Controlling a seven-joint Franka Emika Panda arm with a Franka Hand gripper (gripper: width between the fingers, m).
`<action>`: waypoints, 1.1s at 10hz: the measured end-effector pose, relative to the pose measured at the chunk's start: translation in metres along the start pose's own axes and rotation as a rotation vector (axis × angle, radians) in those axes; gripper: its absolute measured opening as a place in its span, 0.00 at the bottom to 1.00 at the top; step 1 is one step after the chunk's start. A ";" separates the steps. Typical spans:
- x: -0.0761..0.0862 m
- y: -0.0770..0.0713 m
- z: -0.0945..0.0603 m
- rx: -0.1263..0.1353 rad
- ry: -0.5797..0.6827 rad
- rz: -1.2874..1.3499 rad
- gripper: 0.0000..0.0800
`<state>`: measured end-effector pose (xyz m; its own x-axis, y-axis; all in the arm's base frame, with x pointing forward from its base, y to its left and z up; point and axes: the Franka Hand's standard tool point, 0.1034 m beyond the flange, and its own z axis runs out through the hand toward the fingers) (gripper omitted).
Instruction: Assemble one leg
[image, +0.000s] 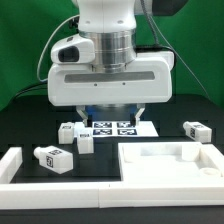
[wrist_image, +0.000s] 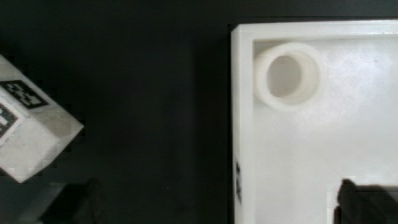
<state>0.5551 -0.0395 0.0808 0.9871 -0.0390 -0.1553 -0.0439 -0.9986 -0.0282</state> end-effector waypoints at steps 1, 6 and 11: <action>-0.005 0.006 0.008 -0.005 0.004 -0.001 0.81; -0.040 0.032 0.009 0.001 -0.067 -0.053 0.81; -0.066 0.035 0.015 0.027 -0.464 -0.077 0.81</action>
Offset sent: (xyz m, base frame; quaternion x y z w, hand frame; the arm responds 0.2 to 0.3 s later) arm -0.0611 -0.0253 0.0271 -0.0362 -0.0901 -0.1027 0.9900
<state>0.4861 -0.0709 0.0755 0.8149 0.0609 -0.5764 0.0164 -0.9965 -0.0820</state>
